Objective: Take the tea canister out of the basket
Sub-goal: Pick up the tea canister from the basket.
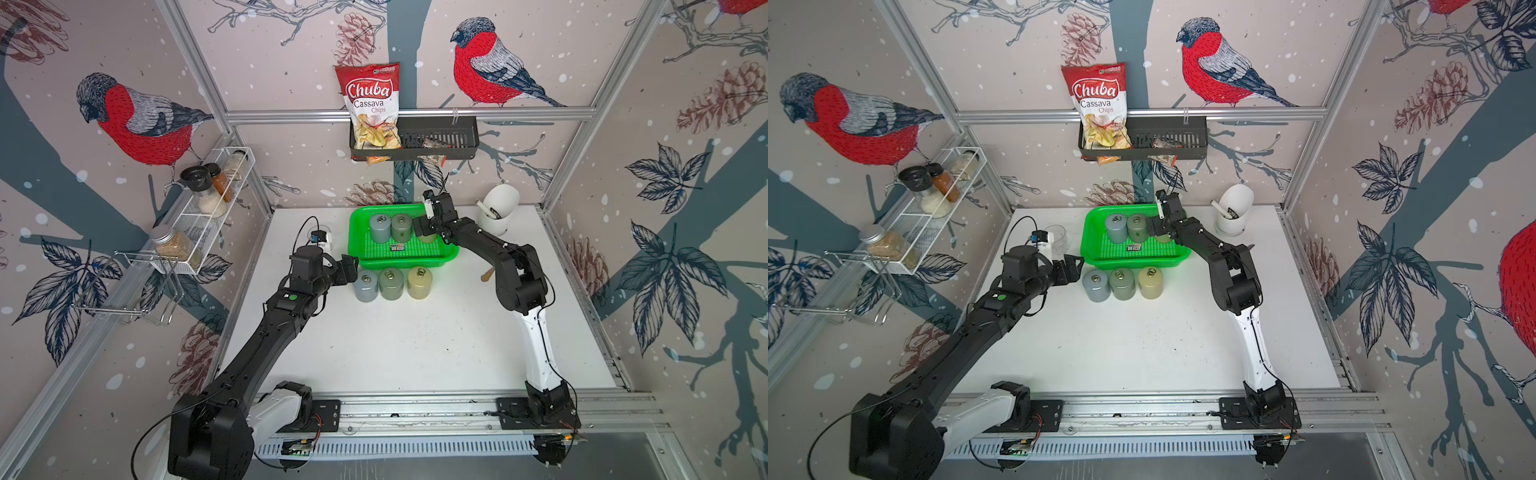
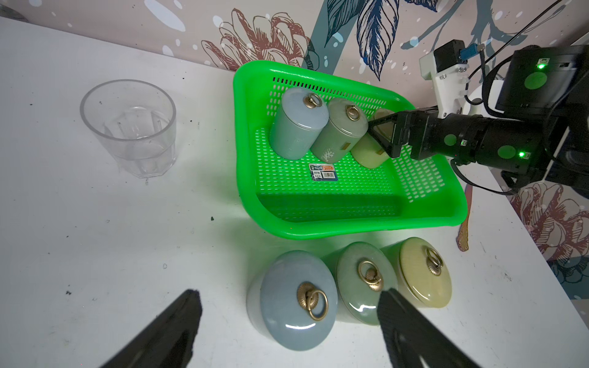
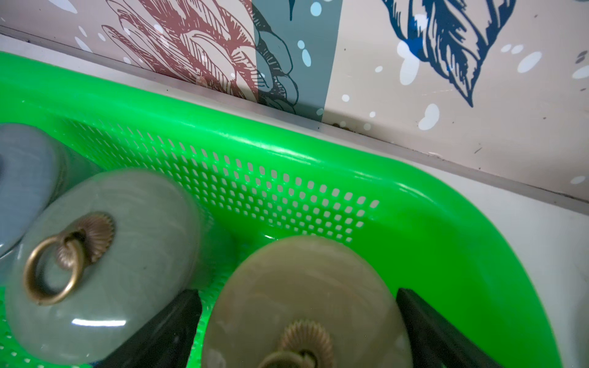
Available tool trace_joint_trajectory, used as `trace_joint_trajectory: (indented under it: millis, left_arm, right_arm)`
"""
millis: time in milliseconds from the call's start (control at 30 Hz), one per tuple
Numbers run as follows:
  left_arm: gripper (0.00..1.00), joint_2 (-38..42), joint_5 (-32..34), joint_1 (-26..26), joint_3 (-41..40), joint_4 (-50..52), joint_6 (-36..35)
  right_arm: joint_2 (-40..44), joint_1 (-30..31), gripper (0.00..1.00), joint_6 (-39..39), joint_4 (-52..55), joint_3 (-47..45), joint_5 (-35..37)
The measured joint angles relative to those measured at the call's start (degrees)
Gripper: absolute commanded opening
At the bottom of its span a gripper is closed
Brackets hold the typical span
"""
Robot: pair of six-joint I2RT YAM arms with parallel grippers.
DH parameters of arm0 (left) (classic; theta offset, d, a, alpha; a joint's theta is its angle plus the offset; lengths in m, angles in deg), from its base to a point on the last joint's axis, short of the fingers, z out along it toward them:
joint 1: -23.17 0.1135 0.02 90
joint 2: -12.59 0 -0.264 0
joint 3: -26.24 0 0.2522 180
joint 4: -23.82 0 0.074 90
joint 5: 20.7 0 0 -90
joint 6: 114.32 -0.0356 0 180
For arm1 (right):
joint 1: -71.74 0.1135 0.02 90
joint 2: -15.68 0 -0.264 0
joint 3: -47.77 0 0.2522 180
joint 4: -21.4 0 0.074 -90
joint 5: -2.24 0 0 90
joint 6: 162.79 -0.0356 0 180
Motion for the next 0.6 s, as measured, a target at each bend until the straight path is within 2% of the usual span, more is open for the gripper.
trace_joint_trajectory:
  millis: [233,600]
  left_arm:
    - [0.91,0.3,0.1,0.0,-0.4,0.1,0.0]
    - [0.91,1.2,0.3,0.0,-0.7,0.1,0.0]
  right_arm:
    - [-0.2,0.5,1.0,0.0,0.4,0.1,0.2]
    - [2.0,2.1,1.0,-1.8,5.3,-5.4,0.1]
